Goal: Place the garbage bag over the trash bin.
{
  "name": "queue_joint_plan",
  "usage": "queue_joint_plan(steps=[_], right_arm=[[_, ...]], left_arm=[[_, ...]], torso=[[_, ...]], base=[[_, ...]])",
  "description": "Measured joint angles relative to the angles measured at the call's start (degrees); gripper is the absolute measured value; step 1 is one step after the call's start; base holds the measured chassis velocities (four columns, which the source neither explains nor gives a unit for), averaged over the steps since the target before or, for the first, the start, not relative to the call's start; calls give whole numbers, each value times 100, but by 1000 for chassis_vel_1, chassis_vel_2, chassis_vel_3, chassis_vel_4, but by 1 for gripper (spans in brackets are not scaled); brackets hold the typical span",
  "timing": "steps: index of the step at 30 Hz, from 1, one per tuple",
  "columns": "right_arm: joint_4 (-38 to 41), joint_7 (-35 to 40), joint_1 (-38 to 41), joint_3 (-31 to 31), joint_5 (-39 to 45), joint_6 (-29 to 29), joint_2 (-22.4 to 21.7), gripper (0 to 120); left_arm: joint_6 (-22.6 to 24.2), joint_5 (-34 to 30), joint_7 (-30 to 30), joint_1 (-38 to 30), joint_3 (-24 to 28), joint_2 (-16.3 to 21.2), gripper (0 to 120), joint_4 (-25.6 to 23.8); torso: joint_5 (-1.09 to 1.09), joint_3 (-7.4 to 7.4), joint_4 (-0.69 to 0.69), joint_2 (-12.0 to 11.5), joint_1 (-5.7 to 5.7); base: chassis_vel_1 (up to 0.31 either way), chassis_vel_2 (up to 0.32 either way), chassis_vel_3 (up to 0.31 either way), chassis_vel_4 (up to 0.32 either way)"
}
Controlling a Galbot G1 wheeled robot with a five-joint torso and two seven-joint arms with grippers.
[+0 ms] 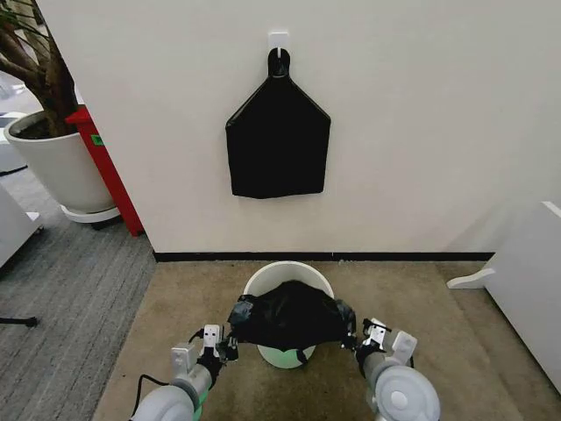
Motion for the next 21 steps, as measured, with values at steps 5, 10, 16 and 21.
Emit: queue_joint_plan(steps=[5, 10, 16, 21], right_arm=[[-338, 67, 334, -23, 289, -386, -88, 0], [-624, 12, 519, -45, 371, -624, -18, 0], [-678, 3, 554, -50, 380, -682, 0, 0], [-467, 16, 456, -44, 294, -698, -52, 0]], left_arm=[[141, -303, 0, -271, -5, 0, 0, 130], [308, -616, -29, -463, 110, -161, 0, 582], [366, -675, -59, -524, 216, -286, 0, 690], [363, -594, -108, -469, 216, -250, 0, 443]], torso=[[1, 0, 0, 0, 0], [0, 0, 0, 0, 0], [0, 0, 0, 0, 0], [0, 0, -1, 0, 0]], base=[[0, 0, 0, 0], [0, 0, 0, 0], [0, 0, 0, 0], [0, 0, 0, 0]])
